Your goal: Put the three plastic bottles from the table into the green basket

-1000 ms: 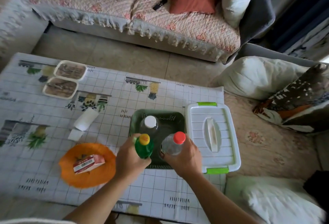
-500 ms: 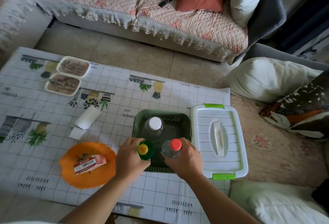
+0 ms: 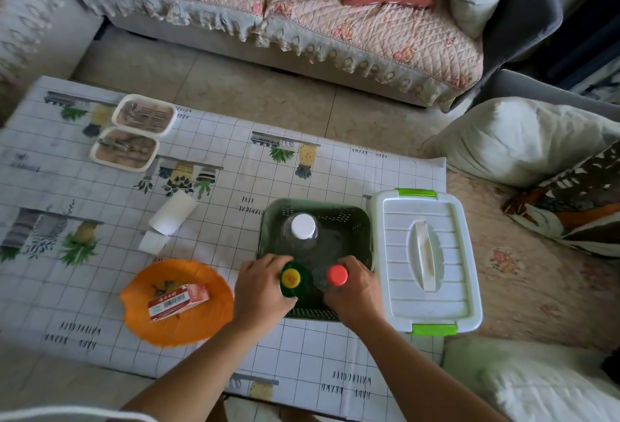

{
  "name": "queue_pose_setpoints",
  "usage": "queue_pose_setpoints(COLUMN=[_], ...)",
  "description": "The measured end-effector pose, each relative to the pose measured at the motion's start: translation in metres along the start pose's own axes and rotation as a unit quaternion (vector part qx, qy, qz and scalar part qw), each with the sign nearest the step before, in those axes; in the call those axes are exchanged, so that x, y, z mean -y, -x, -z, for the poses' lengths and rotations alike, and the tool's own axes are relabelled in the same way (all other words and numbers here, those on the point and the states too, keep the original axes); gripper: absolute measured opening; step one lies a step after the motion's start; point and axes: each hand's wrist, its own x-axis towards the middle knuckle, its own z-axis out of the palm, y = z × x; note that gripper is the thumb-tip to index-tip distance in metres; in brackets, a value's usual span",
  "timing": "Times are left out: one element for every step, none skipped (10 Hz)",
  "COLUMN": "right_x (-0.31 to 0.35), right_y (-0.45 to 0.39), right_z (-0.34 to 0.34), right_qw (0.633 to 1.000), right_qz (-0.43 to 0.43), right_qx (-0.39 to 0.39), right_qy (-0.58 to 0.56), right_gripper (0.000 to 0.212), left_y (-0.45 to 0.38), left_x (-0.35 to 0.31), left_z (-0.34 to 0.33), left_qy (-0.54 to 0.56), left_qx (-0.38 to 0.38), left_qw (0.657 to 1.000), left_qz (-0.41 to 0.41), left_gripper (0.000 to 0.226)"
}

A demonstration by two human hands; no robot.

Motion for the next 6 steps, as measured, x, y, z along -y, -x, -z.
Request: queue_pose_setpoints(right_x=[0.000, -0.003, -0.005, -0.006, -0.006, -0.004], right_y=[-0.001, 0.000, 0.001, 0.002, 0.005, 0.007], right_z=[-0.001, -0.003, -0.005, -0.008, -0.006, -0.002], right_qw=[1.000, 1.000, 1.000, 1.000, 1.000, 1.000], right_qz=[-0.004, -0.003, -0.001, -0.003, -0.011, -0.009], right_qx=[0.013, 0.020, 0.015, 0.013, 0.023, 0.021], right_qy=[-0.003, 0.000, -0.008, -0.008, -0.007, -0.009], right_gripper=[0.041, 0.043, 0.046, 0.048, 0.057, 0.066], left_y=[0.001, 0.000, -0.002, -0.002, 0.000, 0.000], left_x=[0.001, 0.004, 0.004, 0.004, 0.000, -0.001], left_z=[-0.001, 0.000, 0.004, 0.006, 0.014, 0.022], left_qy=[-0.004, -0.019, -0.022, -0.019, -0.005, 0.040], left_qx=[0.011, 0.023, 0.041, 0.064, 0.087, 0.119], left_qw=[1.000, 1.000, 0.999, 0.998, 0.996, 0.991], left_qz=[0.001, 0.002, 0.006, 0.013, 0.031, 0.049], left_gripper=[0.059, 0.066, 0.073, 0.079, 0.081, 0.080])
